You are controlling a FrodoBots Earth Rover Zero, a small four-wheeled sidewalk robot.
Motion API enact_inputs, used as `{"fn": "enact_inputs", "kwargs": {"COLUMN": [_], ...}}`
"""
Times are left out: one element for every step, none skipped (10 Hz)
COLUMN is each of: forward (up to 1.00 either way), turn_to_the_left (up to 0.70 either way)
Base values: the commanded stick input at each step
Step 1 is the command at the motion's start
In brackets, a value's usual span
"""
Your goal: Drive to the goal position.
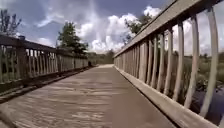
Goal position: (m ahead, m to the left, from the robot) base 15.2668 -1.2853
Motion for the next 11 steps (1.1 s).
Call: {"fn": "enact_inputs", "kwargs": {"forward": [0.85,0.85,0.85,0.85,0.85,0.85,0.85,0.85,0.85,0.85,0.85], "turn_to_the_left": [0.0,0.0,0.0,0.0,0.0,0.0,0.0,0.0,0.0,0.0,0.0]}}
